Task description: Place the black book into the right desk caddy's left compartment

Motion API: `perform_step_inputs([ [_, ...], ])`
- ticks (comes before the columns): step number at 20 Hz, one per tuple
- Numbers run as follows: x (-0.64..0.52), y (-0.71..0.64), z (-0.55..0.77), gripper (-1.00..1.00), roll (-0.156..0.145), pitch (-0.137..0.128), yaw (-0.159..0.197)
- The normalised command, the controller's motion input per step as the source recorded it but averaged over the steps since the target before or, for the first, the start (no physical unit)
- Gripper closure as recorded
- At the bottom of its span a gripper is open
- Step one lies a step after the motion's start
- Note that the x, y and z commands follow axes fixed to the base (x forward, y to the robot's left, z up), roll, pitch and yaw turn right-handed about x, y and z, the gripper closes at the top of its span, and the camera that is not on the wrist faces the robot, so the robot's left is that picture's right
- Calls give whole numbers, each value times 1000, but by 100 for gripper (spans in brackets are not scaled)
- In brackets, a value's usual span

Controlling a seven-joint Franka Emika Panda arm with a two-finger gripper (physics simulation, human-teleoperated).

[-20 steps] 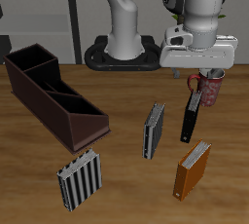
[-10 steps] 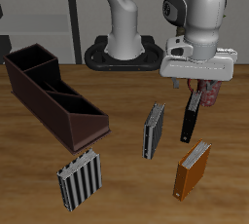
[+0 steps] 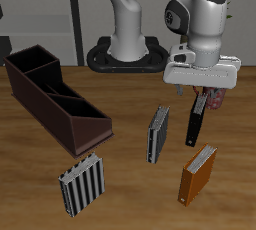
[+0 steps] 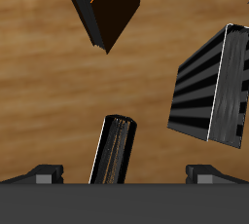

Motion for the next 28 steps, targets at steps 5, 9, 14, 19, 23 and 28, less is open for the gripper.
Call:
perform_step_inputs([
  [5,-45,8,-216,-100,-18,-47,5],
  [9,61,96,-266,-100,22,59,-15],
  [14,74,41,-208,-100,2,50,-19],
  [19,77,-17,-167,-100,6,63,-26],
  [23,137,-10,-266,-100,35,84,-24],
  [28,44,47,-241,100,47,53,1],
])
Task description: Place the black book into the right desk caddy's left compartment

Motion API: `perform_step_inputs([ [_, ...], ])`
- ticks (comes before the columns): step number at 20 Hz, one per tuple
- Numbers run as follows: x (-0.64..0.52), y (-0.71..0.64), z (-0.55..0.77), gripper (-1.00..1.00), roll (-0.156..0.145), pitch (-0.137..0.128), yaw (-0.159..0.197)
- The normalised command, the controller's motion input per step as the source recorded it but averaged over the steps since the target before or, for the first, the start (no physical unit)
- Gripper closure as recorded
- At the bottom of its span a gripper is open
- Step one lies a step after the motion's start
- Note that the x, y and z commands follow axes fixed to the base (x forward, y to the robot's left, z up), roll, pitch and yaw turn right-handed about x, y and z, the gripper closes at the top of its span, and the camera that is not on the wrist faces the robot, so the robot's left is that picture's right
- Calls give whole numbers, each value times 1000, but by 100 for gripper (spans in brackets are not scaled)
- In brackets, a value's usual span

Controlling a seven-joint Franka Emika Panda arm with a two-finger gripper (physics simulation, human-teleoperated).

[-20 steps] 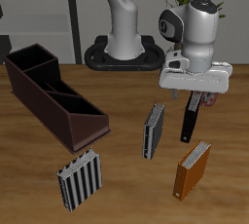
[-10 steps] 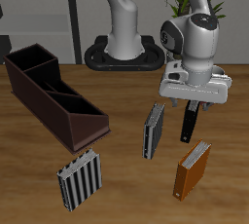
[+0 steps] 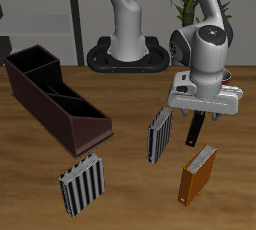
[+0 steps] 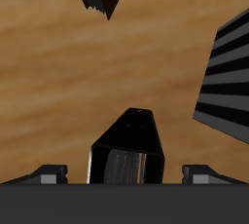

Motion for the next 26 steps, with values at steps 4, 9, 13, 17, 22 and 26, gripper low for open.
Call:
perform_step_inputs([
  [4,-10,0,-26,100,12,12,-9],
  [9,-84,-25,123,100,30,8,-4],
  [13,-144,20,44,100,42,43,34],
  [17,-238,-84,273,100,32,-23,70],
  [22,-265,-245,450,100,6,-40,74],
  [26,-209,-298,486,100,-37,-76,83],
])
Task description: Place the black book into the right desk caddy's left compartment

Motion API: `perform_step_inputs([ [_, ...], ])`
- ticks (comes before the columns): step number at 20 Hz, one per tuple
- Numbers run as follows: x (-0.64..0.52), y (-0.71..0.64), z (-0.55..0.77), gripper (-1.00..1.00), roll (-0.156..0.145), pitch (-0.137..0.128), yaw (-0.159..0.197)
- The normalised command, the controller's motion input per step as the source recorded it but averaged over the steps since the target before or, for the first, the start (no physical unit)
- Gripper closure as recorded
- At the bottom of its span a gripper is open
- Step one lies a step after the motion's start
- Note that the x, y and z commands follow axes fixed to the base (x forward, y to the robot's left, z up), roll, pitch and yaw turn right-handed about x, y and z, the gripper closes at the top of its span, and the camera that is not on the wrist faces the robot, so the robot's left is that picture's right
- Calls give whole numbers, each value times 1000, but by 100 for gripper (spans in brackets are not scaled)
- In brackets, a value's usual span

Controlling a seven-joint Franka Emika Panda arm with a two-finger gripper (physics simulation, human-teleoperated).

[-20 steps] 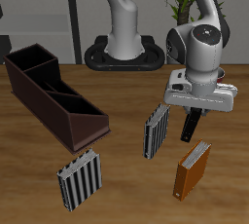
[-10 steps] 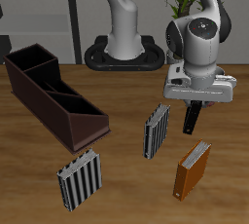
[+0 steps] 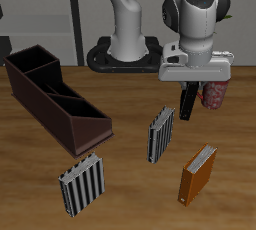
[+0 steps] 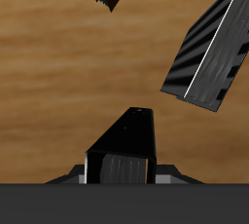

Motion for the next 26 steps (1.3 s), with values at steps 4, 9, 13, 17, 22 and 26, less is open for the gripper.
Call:
perform_step_inputs([
  [4,-160,-251,327,100,-26,-44,75],
  [9,-130,-294,224,100,-11,11,87],
  [13,-104,-326,185,100,-10,-9,104],
  [17,-89,-268,219,100,-15,9,60],
  [22,-80,-150,129,100,3,11,90],
  [26,-3,-252,147,100,24,29,98],
])
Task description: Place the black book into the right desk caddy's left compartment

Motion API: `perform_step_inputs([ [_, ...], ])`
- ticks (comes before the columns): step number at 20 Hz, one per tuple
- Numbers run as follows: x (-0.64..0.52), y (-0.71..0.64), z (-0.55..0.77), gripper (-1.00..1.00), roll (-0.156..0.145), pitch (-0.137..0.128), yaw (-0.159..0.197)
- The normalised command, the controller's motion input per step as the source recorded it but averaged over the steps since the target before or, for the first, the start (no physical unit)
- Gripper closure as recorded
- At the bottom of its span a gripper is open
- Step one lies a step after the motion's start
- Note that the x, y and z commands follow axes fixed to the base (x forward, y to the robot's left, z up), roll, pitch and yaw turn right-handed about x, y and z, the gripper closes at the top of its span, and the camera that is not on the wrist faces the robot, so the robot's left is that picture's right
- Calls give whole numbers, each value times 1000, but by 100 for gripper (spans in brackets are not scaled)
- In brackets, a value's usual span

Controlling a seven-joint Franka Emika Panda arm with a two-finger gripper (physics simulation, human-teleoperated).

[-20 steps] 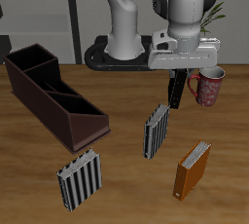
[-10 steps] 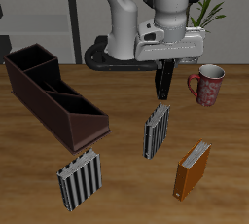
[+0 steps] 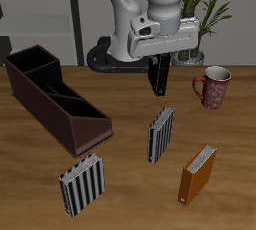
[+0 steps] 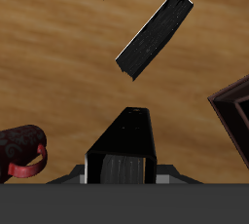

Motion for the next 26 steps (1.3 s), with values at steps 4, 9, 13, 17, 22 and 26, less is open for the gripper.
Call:
perform_step_inputs([
  [4,170,-663,500,100,-45,-10,39],
  [9,226,-583,365,100,-22,-20,-1],
  [13,241,-514,117,100,-32,-8,6],
  [17,241,-458,50,100,-5,-5,52],
  [22,70,-256,38,100,-10,-9,6],
  [26,37,-185,-28,100,17,5,88],
])
